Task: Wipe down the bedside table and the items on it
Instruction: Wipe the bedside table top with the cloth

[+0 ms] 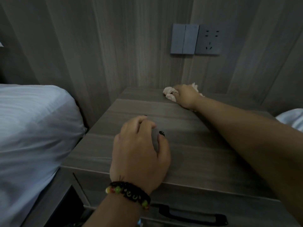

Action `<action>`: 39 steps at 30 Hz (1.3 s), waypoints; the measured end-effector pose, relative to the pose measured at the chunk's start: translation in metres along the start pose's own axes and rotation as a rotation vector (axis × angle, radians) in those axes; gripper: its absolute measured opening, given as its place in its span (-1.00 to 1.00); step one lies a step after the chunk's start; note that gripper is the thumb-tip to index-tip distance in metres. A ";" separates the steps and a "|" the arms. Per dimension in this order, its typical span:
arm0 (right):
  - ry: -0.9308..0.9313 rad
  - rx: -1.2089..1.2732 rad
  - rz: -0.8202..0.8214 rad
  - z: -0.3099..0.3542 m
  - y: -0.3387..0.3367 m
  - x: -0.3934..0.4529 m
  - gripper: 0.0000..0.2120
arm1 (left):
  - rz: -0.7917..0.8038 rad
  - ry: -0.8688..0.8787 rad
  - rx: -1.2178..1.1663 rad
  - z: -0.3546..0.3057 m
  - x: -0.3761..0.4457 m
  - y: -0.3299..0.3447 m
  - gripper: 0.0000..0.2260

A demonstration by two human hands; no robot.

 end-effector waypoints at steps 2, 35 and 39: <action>-0.060 0.062 0.024 0.017 -0.001 -0.023 -0.72 | 0.019 -0.004 -0.001 -0.001 0.000 -0.001 -0.74; -0.127 -0.040 0.029 0.075 0.041 0.049 -0.69 | 0.272 0.089 0.134 0.057 0.011 -0.021 -0.44; -0.326 0.023 0.098 0.116 0.055 0.034 -0.71 | 0.319 0.040 0.178 0.055 0.010 -0.019 -0.31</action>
Point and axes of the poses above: each hand's wrist, its own x-axis towards the middle knuckle, its own y-axis out of the palm, z = x × y, the point moved 3 cm from there along x, towards the middle knuckle, and after that the axes turned 5 degrees about x, right-handed, at the moved point
